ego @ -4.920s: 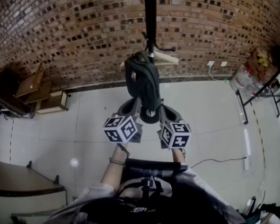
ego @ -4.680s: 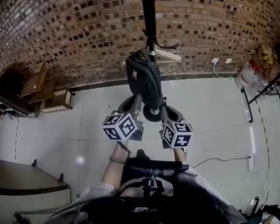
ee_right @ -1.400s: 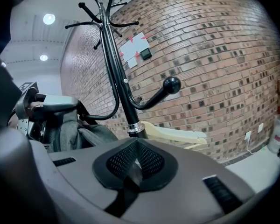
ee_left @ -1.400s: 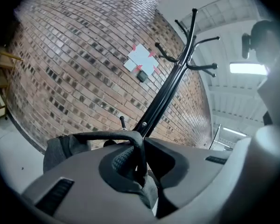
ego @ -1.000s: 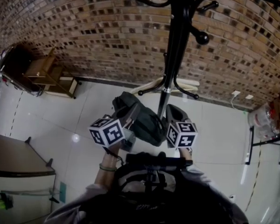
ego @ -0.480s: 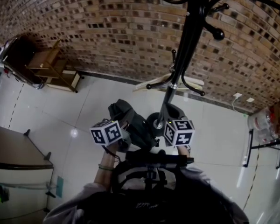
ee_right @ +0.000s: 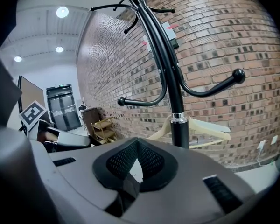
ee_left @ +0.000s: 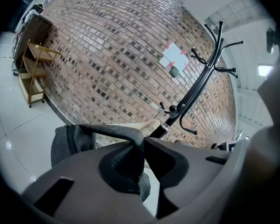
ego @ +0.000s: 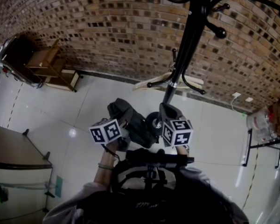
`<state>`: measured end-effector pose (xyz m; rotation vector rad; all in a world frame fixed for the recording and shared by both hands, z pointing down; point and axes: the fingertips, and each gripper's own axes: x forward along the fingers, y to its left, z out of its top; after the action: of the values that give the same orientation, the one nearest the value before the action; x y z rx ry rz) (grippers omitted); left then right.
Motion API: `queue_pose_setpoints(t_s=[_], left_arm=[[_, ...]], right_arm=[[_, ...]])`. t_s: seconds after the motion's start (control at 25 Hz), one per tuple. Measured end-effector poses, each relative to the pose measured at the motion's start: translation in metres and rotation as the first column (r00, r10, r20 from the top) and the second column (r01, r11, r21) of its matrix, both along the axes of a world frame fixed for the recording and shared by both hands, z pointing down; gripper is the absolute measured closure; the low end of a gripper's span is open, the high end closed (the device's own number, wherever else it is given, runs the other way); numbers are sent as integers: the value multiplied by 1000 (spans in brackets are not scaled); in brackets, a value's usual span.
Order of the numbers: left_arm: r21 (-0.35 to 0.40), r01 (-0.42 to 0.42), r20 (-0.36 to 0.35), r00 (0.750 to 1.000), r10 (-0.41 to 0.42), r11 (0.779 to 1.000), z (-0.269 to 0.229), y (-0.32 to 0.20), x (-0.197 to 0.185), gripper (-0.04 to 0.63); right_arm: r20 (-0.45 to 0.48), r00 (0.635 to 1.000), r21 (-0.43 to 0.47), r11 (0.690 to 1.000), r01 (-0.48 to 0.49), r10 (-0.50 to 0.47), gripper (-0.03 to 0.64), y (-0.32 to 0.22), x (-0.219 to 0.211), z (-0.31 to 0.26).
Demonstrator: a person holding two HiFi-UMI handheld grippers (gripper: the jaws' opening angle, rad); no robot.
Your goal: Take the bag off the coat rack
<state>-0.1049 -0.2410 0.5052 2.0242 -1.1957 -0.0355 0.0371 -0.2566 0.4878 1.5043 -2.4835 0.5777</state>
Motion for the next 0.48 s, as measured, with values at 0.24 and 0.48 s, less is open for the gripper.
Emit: queue_pose_setpoints(t_s=[0.24,0.48], left_arm=[[-2,-13,15,1000,13,1000,-2,-2,4,558],[-9,-20,17,1000,20,1000,-2,-3,7,558]], right_arm=[[14,1000,-2,1000,7,-6,618,0,0,-2],[23,1000,3,1000,6,-6,618,-1,1,-4]])
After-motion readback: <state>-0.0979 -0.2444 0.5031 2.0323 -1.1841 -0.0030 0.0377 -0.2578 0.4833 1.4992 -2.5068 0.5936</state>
